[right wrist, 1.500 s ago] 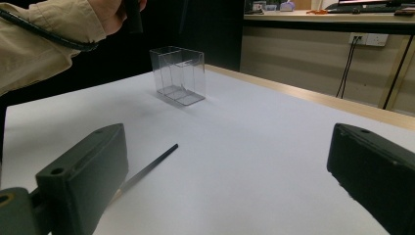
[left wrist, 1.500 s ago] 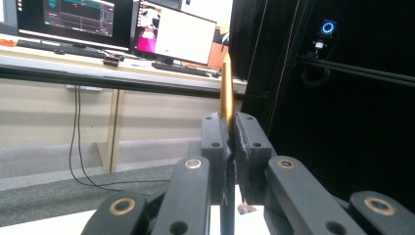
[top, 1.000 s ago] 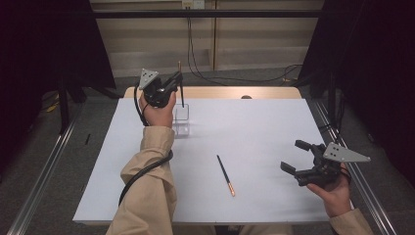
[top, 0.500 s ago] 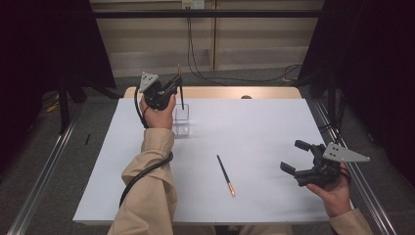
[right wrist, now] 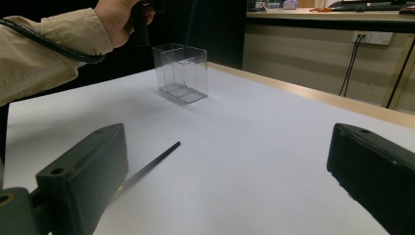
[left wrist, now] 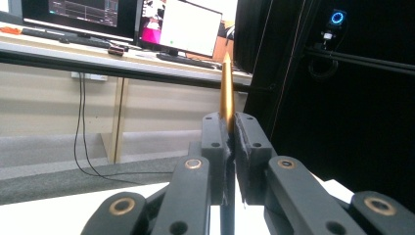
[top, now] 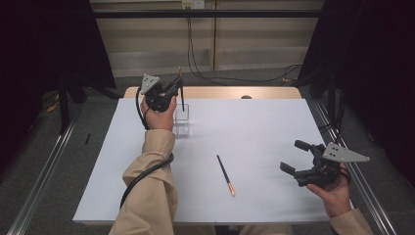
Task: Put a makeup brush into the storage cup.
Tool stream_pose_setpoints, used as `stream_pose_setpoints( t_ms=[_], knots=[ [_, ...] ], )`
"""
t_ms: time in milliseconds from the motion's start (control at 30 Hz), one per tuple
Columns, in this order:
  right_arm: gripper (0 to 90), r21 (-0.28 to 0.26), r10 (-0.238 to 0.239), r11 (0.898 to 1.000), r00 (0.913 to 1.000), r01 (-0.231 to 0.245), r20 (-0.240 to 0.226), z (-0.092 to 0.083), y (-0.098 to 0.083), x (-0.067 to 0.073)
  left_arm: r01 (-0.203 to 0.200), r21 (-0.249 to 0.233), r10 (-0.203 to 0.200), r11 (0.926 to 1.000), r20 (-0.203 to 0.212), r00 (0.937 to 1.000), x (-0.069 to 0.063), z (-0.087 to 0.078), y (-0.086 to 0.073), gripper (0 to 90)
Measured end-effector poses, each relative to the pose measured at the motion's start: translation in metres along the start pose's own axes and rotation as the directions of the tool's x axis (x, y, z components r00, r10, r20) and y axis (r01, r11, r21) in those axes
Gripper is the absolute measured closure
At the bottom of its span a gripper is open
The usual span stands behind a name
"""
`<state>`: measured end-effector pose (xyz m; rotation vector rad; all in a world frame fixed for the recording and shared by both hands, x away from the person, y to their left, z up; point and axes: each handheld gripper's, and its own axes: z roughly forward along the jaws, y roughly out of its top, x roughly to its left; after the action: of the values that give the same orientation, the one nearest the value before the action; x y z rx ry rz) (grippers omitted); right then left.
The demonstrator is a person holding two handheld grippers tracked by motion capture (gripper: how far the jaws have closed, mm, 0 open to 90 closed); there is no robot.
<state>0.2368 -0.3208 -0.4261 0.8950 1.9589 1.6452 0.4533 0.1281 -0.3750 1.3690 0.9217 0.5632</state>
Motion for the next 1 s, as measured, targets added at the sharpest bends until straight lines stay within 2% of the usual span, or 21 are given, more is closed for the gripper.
stream_pose_setpoints(
  t_ms=[67,500,1000],
  knots=[
    [1.1,0.001,0.001,1.0,1.0,-0.001,-0.002,0.0,0.0,0.0,0.009,-0.002,-0.009,1.0,-0.001,1.0,-0.001,0.0,-0.001,83.9],
    [1.1,0.002,0.0,1.0,1.0,0.0,-0.002,0.0,0.0,0.001,-0.011,0.008,0.011,0.9999,-0.006,0.9999,-0.001,0.0,-0.007,83.8],
    [1.1,0.001,-0.002,1.0,1.0,0.002,-0.004,0.0,0.0,0.001,-0.014,0.027,0.015,0.9995,-0.017,0.9997,0.001,0.001,-0.017,83.8]
  ],
)
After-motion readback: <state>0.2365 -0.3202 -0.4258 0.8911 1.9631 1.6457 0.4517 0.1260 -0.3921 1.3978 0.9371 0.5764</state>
